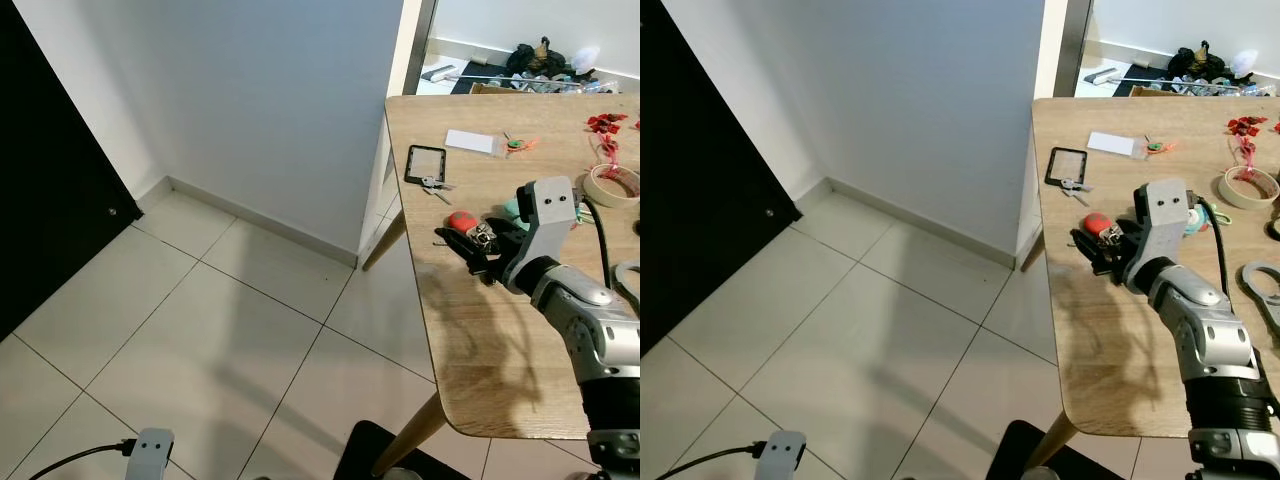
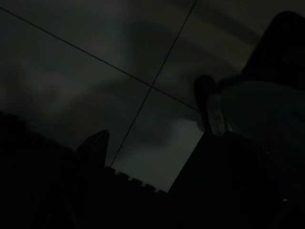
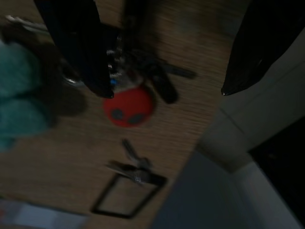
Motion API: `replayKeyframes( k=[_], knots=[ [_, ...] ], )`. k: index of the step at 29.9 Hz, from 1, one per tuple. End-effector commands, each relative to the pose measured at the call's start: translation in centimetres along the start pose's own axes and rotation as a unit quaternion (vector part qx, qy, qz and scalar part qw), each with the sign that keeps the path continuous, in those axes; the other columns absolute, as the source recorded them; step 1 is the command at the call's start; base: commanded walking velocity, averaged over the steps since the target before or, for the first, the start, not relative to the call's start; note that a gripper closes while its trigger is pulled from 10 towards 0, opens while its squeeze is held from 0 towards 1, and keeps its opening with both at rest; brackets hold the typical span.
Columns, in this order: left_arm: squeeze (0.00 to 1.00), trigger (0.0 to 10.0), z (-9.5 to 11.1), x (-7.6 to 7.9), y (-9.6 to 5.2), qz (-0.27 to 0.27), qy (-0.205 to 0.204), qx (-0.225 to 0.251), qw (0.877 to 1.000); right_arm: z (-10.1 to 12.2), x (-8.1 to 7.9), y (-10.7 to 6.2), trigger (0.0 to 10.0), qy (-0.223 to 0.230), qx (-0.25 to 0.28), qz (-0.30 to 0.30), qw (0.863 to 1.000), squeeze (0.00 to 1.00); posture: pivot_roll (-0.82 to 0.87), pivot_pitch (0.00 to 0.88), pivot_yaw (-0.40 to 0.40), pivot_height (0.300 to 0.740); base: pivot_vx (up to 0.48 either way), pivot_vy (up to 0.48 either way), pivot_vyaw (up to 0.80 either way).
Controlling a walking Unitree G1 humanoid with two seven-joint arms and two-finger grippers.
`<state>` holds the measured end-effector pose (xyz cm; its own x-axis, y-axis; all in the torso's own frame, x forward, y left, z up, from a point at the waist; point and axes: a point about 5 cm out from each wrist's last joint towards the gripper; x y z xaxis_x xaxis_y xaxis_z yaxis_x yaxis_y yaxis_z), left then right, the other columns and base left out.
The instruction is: Hang keys on a hook
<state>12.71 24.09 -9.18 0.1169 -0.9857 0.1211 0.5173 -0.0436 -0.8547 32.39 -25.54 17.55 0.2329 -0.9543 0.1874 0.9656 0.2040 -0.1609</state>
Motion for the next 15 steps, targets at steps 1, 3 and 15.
replayKeyframes(
  k=[1,3,15],
  knots=[
    [0.00,10.0,-1.0,0.3,-0.1,-0.005,0.005,-0.017,1.000,-0.7,0.3,0.0,10.0,0.014,-0.020,-0.014,1.000,0.00,-0.16,0.147,0.087,0.740,0.000,0.000,0.00],
    [0.00,10.0,-1.0,0.3,-0.1,-0.005,0.006,-0.018,1.000,-0.8,0.5,0.1,10.0,0.016,-0.027,-0.032,0.999,0.00,-0.16,0.147,0.087,0.740,0.000,0.000,0.00],
    [0.00,10.0,-1.1,0.3,-0.1,-0.006,0.010,-0.020,1.000,-1.8,-0.3,0.4,10.0,-0.003,-0.068,-0.017,0.998,0.00,-0.16,0.149,0.092,0.740,0.000,0.000,0.00]
  ],
)
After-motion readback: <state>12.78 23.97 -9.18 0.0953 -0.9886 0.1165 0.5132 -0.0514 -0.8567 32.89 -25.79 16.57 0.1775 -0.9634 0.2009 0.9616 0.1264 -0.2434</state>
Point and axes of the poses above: a point about 5 cm out from each wrist's last joint towards the gripper, its own y axis pointing out of the wrist towards the gripper, its own z axis along the axis of the wrist's last joint, x = y × z, and after that the axes turned 11 degrees about -y, right-handed
